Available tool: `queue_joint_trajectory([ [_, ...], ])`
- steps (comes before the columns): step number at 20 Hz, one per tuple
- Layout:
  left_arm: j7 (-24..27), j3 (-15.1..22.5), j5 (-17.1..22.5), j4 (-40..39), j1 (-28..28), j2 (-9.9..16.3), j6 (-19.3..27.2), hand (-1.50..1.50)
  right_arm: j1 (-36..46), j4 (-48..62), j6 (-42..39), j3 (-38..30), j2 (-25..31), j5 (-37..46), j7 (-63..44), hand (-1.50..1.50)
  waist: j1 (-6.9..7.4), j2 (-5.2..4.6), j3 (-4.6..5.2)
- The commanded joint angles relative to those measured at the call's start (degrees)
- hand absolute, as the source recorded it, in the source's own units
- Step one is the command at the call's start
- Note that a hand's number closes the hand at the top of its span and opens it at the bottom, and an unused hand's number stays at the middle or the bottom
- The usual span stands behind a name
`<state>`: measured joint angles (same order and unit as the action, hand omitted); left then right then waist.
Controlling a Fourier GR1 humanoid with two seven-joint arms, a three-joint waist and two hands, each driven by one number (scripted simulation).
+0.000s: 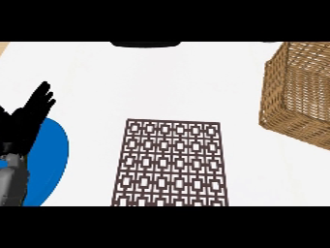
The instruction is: Pick the tomato from the placemat and place it in the basket
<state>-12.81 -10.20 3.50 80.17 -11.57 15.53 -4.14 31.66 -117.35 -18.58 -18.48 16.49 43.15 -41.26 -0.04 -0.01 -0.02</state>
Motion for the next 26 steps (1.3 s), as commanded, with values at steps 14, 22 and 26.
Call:
queue_joint_trajectory([
  [14, -0.51, -0.53, -0.06, -1.78, -2.35, 0.18, -1.26, 0.0, -6.46, 23.45, 20.74, -11.7, 1.83, -2.91, 17.41, -1.5, 0.15, -0.05, 0.01],
  [22, -2.8, 0.58, -0.93, 1.94, -0.19, -1.73, 0.15, 0.0, -2.62, 37.07, 21.77, -10.63, 8.09, -9.99, 30.65, -1.5, 0.35, 0.01, -0.01],
  [26, 3.27, -0.03, -1.44, -0.97, 2.2, -1.54, -1.4, 0.0, -3.95, 33.7, 23.12, -13.51, 8.22, -13.56, 28.36, -1.5, -0.04, 0.04, 0.03],
])
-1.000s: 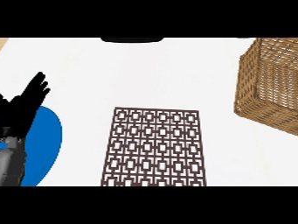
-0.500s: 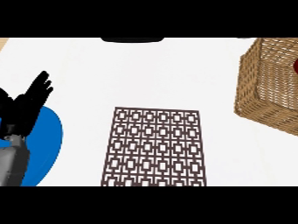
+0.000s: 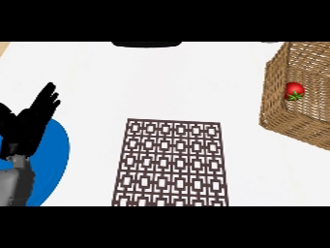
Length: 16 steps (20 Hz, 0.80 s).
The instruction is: Pick the tomato from the placemat and place it in the basket
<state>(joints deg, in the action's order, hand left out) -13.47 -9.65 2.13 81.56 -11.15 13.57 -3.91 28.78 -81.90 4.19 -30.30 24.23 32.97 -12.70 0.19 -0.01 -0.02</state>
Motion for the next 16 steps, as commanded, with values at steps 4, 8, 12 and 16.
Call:
queue_joint_trajectory([
  [4, -0.22, -1.78, 1.17, 0.75, 0.27, 1.88, -1.24, 0.0, 2.26, 1.56, 4.61, -11.1, 1.89, -8.74, -2.7, -1.5, -0.19, 0.11, -0.02],
  [8, -2.75, -1.14, 1.2, 1.82, 0.07, 1.14, -0.73, 0.0, 1.77, 3.22, 2.97, -18.24, 5.22, -16.58, -3.47, -1.5, -0.31, 0.13, -0.04],
  [12, 2.58, -2.67, 0.38, -2.2, 0.93, 1.66, -0.57, 0.0, -5.27, 7.49, -6.44, -27.31, 11.97, -26.43, 0.72, -1.5, -1.06, 0.04, -0.05],
  [16, 2.37, -2.16, 0.21, -2.4, 0.88, 1.5, -0.92, 0.0, -13.07, 10.69, -19.22, -32.97, 18.48, -33.83, 1.22, -1.5, -1.58, 0.2, -0.04],
])
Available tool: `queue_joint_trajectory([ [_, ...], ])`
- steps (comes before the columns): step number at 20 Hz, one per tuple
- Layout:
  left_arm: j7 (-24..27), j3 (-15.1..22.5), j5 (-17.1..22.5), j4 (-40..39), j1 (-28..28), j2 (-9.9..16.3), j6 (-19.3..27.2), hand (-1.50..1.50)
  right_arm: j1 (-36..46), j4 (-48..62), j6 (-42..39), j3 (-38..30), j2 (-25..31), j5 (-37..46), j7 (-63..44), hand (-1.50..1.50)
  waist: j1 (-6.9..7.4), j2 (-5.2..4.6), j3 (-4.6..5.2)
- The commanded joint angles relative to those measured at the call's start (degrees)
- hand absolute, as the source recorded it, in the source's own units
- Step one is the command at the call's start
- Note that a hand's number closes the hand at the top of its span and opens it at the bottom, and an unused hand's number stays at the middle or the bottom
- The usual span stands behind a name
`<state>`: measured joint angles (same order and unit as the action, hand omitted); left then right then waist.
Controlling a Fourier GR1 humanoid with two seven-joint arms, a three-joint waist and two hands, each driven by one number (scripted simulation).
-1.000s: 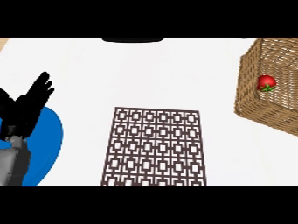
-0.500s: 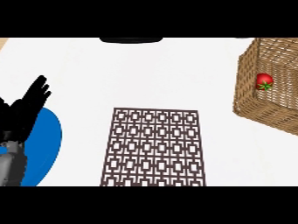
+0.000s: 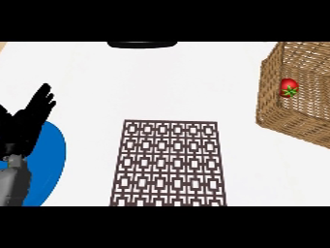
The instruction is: Pick the tomato from the placemat and place it in the basket
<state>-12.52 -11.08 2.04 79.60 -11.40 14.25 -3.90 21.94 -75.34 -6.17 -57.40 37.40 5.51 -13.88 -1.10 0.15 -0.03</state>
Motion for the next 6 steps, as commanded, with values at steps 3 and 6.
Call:
queue_joint_trajectory([
  [3, -0.03, -0.25, 0.44, 1.22, 1.65, 0.44, -0.84, 0.0, -10.52, 13.42, -16.68, -8.96, 11.59, -8.84, 6.88, -1.5, 0.06, -0.02, -0.1],
  [6, 0.99, -1.79, 1.13, 0.23, 0.8, 1.2, -0.93, 0.0, -14.78, 18.38, -21.5, -10.38, 14.26, -9.86, 11.76, -1.5, 0.38, -0.11, -0.04],
])
